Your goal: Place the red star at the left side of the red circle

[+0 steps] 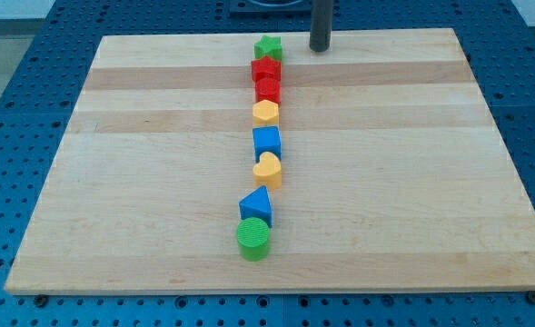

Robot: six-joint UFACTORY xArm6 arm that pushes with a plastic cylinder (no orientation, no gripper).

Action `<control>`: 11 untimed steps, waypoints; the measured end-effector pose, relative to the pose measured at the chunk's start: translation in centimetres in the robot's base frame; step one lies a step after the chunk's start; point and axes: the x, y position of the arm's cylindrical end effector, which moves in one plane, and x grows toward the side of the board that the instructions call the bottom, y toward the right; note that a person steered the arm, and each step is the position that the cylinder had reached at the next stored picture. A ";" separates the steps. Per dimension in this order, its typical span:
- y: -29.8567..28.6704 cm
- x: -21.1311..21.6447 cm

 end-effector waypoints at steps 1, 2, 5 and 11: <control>0.0 2.0; -0.1 3.3; -6.5 3.9; -13.9 6.3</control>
